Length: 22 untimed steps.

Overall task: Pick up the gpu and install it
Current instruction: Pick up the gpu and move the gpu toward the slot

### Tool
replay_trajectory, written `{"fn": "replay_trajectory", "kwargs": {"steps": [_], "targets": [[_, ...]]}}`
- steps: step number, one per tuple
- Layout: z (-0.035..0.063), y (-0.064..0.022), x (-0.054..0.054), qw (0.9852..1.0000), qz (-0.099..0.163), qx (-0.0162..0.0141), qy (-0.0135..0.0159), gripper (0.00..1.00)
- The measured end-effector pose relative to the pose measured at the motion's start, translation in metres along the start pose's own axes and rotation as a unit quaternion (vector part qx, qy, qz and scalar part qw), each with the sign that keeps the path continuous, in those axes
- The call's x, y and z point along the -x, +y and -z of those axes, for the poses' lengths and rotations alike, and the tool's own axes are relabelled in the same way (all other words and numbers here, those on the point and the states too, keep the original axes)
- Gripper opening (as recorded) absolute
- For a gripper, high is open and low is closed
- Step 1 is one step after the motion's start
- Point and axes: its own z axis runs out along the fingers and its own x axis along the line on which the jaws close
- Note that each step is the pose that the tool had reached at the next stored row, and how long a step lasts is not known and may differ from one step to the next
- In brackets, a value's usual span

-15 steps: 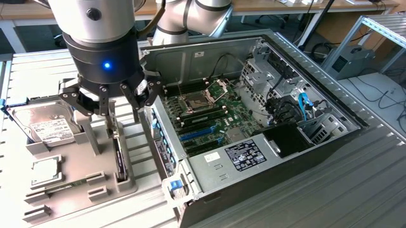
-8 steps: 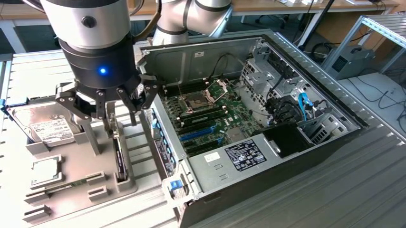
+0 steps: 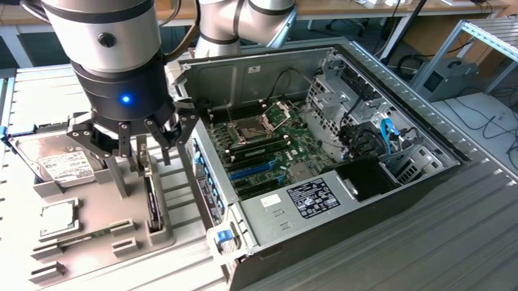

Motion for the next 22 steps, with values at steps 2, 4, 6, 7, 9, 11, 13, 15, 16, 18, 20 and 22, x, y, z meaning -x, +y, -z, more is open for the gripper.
{"fn": "replay_trajectory", "kwargs": {"steps": [2,4,6,7,9,11,13,15,16,18,20,22], "targets": [[-0.0038,-0.0002,-0.001,1.0,0.0,0.0,0.0,0.48],[-0.009,-0.0004,-0.001,1.0,0.0,0.0,0.0,0.48],[-0.0153,-0.0007,-0.001,1.0,0.0,0.0001,0.0001,0.48],[-0.0184,-0.0008,-0.001,1.0,0.0,0.0001,0.0001,0.48],[-0.0217,-0.001,-0.002,1.0,0.0,0.0,0.0001,0.48],[-0.025,-0.0012,-0.002,1.0,0.0,0.0,0.0001,0.48],[-0.0284,-0.0013,-0.002,1.0,0.0,0.0,0.0001,0.48],[-0.0312,-0.0015,-0.003,1.0,0.0,0.0,0.0001,0.48],[-0.0328,-0.0016,-0.003,1.0,0.0,0.0,0.0001,0.48],[-0.0359,-0.0018,-0.004,1.0,0.0,0.0001,0.0001,0.48],[-0.0403,-0.0014,-0.005,1.0,0.0,0.0,0.0001,0.48],[-0.0433,-0.0009,-0.005,1.0,0.0,0.0,0.0001,0.48]]}}
